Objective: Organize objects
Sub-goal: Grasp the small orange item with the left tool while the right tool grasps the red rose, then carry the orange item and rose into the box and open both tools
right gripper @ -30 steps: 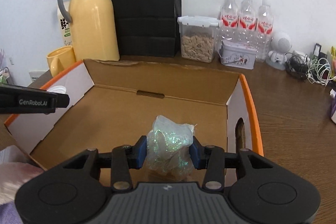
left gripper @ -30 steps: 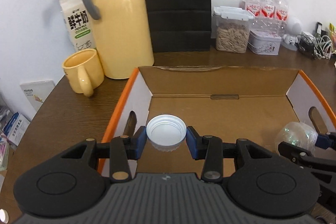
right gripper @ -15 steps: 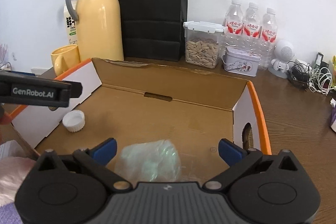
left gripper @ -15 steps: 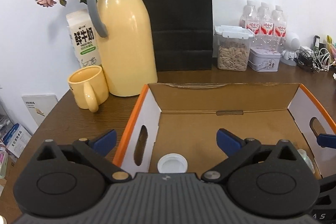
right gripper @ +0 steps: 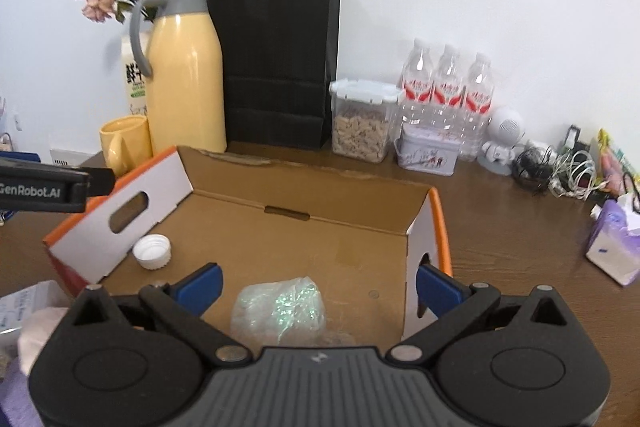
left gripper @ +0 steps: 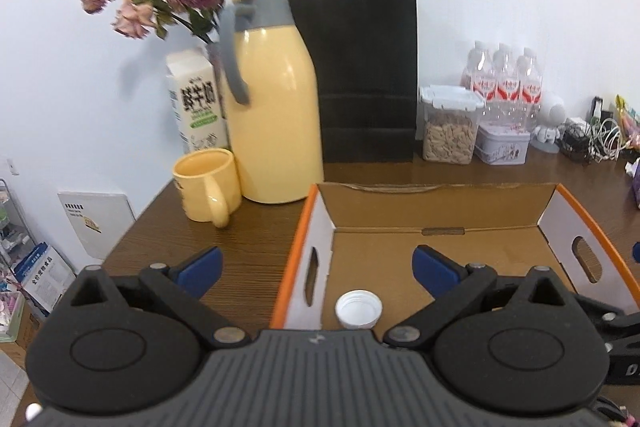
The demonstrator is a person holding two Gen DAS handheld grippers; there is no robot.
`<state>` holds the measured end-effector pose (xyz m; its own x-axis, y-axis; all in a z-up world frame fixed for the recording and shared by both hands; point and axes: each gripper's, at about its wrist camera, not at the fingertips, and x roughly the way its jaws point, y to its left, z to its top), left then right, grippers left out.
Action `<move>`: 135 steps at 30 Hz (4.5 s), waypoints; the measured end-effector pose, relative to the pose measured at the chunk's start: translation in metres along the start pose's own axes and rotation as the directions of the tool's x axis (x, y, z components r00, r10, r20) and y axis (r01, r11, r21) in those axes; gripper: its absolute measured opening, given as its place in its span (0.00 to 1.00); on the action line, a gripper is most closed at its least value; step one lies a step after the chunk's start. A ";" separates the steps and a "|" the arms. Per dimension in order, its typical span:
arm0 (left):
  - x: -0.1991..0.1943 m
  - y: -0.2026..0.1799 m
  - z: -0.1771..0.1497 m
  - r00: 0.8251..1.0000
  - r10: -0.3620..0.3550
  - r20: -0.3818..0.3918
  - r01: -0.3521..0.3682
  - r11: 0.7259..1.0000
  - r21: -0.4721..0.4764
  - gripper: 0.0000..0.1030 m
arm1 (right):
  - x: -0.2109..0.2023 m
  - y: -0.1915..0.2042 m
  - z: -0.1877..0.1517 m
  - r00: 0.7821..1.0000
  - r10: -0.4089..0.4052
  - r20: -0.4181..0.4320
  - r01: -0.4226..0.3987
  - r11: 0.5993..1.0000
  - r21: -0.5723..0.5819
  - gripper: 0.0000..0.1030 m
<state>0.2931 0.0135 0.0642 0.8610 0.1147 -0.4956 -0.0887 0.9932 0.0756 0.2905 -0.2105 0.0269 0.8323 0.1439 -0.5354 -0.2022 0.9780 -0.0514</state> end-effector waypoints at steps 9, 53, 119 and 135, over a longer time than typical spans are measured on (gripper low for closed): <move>-0.060 0.042 -0.025 0.998 0.028 0.058 -0.027 1.000 -0.016 1.00 | -0.064 0.005 -0.020 0.999 -0.008 0.049 0.008 1.000 0.009 1.00; -0.157 0.137 -0.211 0.995 0.043 -0.086 -0.046 0.998 -0.035 1.00 | -0.147 0.101 -0.161 0.991 0.122 -0.047 -0.125 0.991 -0.056 0.99; -0.104 0.059 -0.092 0.977 -0.153 0.146 0.157 0.987 -0.015 0.12 | -0.110 0.069 -0.066 0.964 0.179 0.196 -0.170 0.984 -0.059 0.28; -0.029 -0.010 -0.024 0.957 -0.224 0.187 0.226 0.974 0.008 0.12 | -0.027 0.006 -0.005 0.973 0.077 0.217 -0.083 0.996 0.021 0.28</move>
<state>0.2572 0.0004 0.0564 0.9369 -0.1164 -0.3296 0.1122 0.9932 -0.0318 0.2641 -0.2089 0.0372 0.9064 0.2477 -0.3423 -0.2598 0.9656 0.0108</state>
